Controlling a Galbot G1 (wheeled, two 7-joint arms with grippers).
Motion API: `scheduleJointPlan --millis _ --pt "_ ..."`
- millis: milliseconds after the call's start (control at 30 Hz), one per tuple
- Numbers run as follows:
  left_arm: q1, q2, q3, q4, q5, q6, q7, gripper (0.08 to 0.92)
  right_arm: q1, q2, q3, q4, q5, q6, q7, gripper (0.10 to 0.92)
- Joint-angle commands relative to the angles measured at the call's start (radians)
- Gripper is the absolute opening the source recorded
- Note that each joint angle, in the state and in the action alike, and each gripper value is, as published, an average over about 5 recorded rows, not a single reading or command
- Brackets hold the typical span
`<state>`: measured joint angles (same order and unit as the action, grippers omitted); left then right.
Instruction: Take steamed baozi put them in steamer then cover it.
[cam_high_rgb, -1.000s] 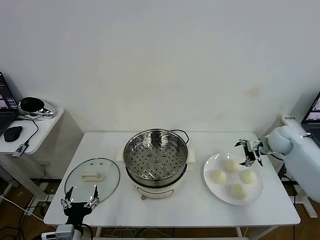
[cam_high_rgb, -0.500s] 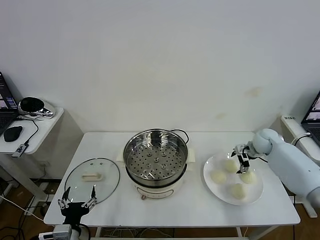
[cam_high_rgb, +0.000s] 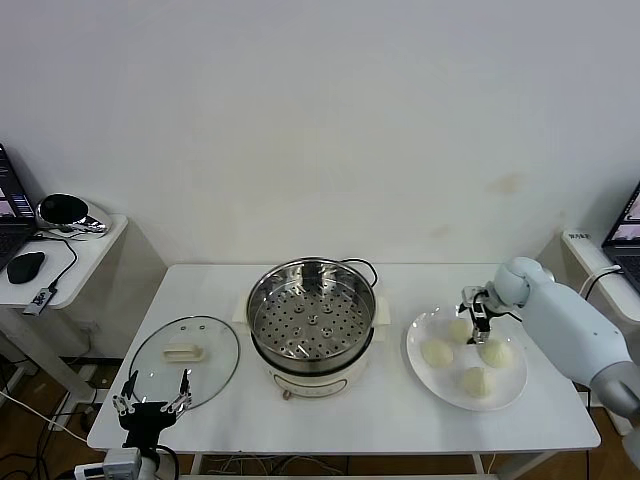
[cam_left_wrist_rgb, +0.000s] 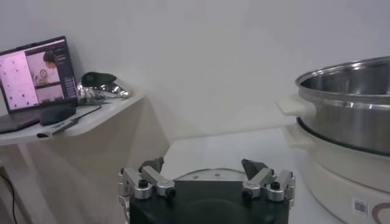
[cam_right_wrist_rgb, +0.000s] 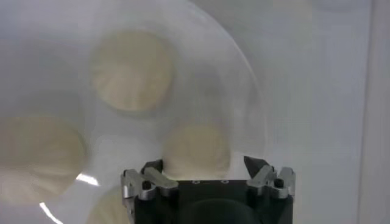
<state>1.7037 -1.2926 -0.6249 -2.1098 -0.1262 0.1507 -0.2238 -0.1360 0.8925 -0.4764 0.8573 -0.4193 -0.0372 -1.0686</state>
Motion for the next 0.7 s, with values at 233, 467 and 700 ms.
scheduleJointPlan --millis 233,467,700 --pt "-0.001 0.0 0.001 -0.005 -0.001 0.001 -0.001 0.823 0.019 -0.001 -0.03 0.0 0.039 0.0 -0.019 0.606" --pt "-0.002 0.003 0.001 -0.007 -0.001 0.002 -0.001 0.823 0.113 -0.062 -0.115 0.1 0.158 0.003 -0.042 0.578" --pt "-0.004 0.013 -0.001 -0.002 -0.011 0.002 0.0 0.823 0.361 -0.088 -0.24 0.189 0.359 0.005 -0.062 0.577"
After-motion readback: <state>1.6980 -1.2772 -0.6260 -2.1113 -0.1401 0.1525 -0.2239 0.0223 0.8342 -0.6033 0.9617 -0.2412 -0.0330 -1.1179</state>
